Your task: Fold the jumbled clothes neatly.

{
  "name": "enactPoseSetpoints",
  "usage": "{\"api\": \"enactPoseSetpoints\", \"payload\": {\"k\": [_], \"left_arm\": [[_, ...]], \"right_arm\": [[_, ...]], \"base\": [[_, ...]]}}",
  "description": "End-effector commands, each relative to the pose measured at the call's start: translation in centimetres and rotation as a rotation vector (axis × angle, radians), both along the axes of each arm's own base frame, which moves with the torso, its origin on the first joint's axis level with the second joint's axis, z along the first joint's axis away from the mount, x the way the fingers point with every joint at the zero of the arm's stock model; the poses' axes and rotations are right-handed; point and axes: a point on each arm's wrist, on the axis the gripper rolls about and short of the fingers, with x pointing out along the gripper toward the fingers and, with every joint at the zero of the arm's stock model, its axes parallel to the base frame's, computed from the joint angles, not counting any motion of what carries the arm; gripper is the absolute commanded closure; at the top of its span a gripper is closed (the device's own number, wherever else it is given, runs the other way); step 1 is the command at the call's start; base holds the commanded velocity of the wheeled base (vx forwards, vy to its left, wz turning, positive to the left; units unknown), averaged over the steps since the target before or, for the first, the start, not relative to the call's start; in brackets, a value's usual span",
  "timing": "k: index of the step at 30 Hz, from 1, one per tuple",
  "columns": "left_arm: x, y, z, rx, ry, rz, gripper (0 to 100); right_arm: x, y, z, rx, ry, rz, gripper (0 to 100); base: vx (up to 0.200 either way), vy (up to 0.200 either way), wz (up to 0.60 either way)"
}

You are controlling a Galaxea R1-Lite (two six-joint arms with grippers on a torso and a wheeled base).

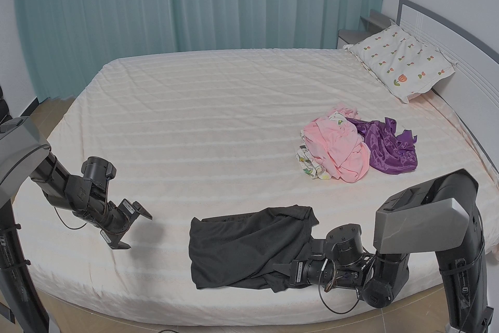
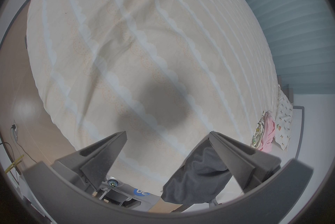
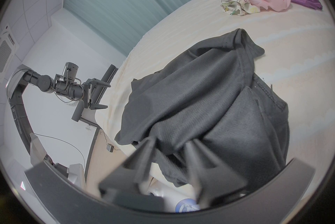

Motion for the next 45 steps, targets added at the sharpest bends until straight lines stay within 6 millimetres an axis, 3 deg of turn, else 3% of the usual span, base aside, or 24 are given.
{"api": "enactPoseSetpoints", "payload": {"k": [1, 15, 29, 30, 36, 40, 45], "left_arm": [[0.0, 0.0, 0.0, 0.000, 0.000, 0.001, 0], [0.0, 0.0, -0.1, 0.000, 0.001, 0.001, 0], [0.0, 0.0, -0.1, 0.000, 0.005, 0.001, 0], [0.0, 0.0, -0.1, 0.000, 0.005, 0.001, 0], [0.0, 0.0, -0.1, 0.000, 0.001, 0.001, 0], [0.0, 0.0, -0.1, 0.000, 0.005, 0.001, 0], [0.0, 0.0, -0.1, 0.000, 0.003, 0.001, 0]], "right_arm": [[-0.6, -0.8, 0.7, -0.006, 0.006, -0.012, 100], [-3.0, -5.1, 3.8, 0.001, -0.014, -0.059, 100], [-3.9, -6.9, 2.5, -0.161, 0.030, -0.012, 100], [-4.0, -6.9, 2.4, -0.173, 0.039, -0.007, 0], [-2.7, -7.4, 3.1, -0.159, 0.000, -0.041, 0], [0.5, -7.9, 3.8, -0.106, -0.060, -0.121, 0], [4.4, -7.0, 3.5, -0.010, -0.055, -0.207, 0]], "base": [[0.000, 0.000, 0.00], [0.000, 0.000, 0.00], [0.000, 0.000, 0.00], [0.000, 0.000, 0.00], [0.000, 0.000, 0.00], [0.000, 0.000, 0.00], [0.000, 0.000, 0.00]]}}
